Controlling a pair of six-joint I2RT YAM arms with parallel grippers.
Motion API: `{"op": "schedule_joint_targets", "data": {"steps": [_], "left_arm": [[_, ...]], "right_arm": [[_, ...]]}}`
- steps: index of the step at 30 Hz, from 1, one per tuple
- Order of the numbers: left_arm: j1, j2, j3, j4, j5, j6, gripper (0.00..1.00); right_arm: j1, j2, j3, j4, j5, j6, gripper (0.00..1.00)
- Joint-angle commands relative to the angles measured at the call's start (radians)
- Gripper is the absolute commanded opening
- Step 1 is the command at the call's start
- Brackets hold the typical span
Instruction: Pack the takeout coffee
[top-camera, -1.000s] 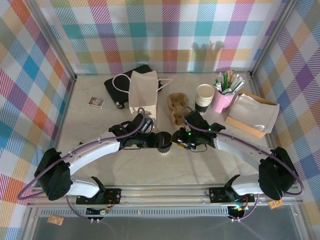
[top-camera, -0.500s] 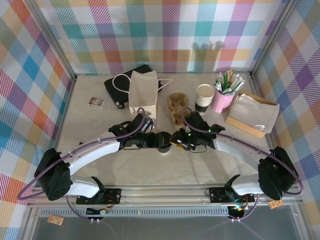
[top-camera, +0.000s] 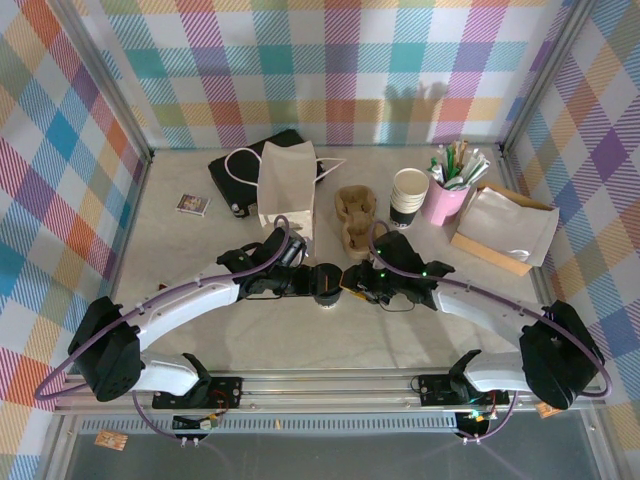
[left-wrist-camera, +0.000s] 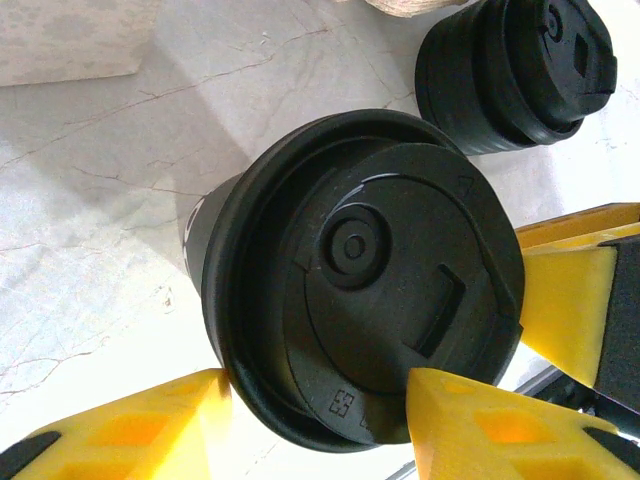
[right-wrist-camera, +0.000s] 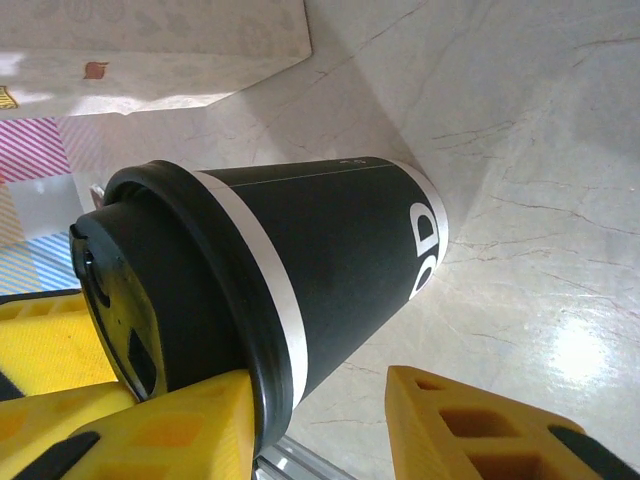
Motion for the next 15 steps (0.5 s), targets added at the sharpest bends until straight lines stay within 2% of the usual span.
{"op": "schedule_joint_targets", "data": {"steps": [1, 5, 11, 15], "left_arm": [[0.004, 0.017, -0.047, -0.052, -0.013, -0.004, 0.49], [0.004, 0.019, -0.046, -0.046, -0.007, -0.006, 0.49], [0.004, 0.027, -0.001, -0.083, -0.021, 0.002, 0.49], [0.004, 0.038, 0.029, -0.118, -0.032, 0.005, 0.49]], "right_arm": [[0.013, 0.046, -0.084, -0.173, 0.033, 0.000, 0.38], [0.013, 0.066, -0.060, -0.191, 0.035, -0.026, 0.38], [0.013, 0.060, 0.108, -0.288, 0.053, -0.091, 0.40], [0.013, 0.047, 0.168, -0.292, 0.054, -0.099, 0.43]]}}
